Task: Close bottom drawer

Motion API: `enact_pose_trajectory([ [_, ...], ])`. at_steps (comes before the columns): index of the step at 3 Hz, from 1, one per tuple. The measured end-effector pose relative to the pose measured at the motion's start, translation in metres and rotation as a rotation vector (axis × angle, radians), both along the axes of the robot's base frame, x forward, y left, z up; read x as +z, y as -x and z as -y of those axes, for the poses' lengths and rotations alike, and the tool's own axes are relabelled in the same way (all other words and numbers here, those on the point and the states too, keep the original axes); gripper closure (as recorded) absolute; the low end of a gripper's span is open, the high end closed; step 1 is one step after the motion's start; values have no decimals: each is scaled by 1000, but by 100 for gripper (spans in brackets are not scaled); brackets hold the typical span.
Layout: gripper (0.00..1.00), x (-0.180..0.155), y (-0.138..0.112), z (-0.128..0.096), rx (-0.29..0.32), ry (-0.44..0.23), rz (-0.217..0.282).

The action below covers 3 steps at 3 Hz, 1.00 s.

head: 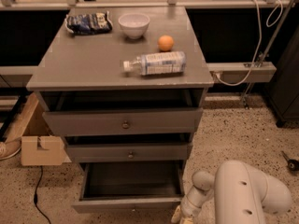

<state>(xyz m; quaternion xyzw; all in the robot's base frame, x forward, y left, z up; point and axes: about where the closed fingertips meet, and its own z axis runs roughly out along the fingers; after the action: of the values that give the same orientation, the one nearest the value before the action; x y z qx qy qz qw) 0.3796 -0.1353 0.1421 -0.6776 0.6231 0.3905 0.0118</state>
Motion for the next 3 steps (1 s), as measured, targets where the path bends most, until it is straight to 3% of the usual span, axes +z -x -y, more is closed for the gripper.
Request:
enact_pose_trajectory([
  [1, 65, -11, -18, -1, -50, -22, 91],
  [2, 89, -19, -40, -7, -142, -39, 210],
  [3, 100, -23, -47, -7, -167, -36, 242],
])
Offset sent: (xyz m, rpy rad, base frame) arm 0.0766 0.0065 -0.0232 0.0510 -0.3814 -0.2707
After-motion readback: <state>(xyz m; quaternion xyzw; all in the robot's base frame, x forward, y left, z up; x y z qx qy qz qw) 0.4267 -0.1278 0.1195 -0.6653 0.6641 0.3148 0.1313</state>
